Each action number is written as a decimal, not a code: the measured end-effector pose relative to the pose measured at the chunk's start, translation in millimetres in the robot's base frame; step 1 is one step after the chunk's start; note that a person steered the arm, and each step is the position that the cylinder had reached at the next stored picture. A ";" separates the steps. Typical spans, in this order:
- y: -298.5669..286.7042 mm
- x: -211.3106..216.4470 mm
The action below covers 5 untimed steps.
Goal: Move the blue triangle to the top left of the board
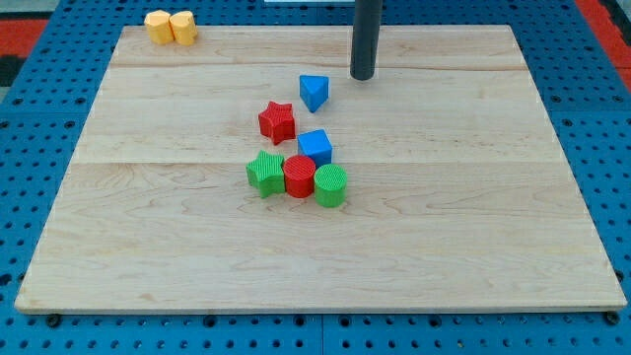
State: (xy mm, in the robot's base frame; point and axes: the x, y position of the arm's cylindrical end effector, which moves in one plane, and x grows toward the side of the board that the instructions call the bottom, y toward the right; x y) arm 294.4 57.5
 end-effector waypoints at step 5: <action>-133.0 20.4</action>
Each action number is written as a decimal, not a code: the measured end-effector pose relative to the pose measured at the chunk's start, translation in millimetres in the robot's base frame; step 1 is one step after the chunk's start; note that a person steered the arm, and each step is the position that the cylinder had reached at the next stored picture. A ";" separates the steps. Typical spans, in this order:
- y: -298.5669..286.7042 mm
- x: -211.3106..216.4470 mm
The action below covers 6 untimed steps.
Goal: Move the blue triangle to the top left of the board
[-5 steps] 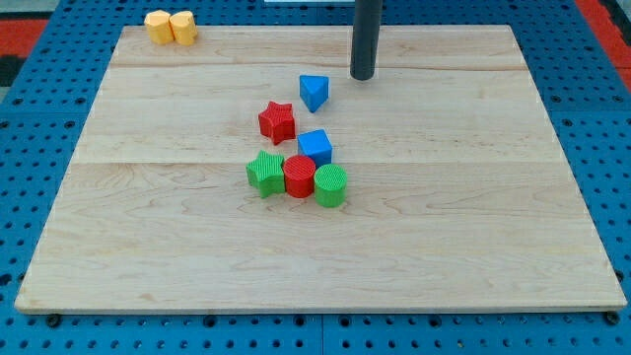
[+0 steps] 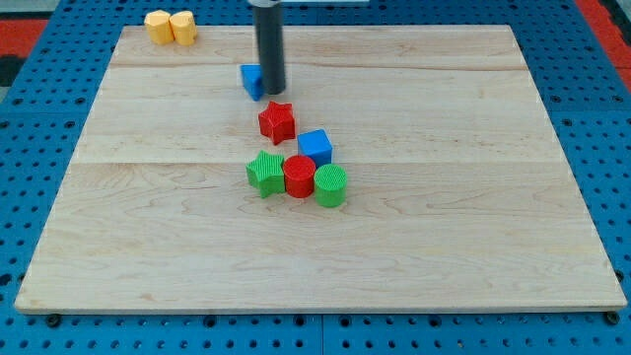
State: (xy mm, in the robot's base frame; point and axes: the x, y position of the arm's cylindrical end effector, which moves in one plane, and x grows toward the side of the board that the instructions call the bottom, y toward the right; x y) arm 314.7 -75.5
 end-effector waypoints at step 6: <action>-143.2 -18.6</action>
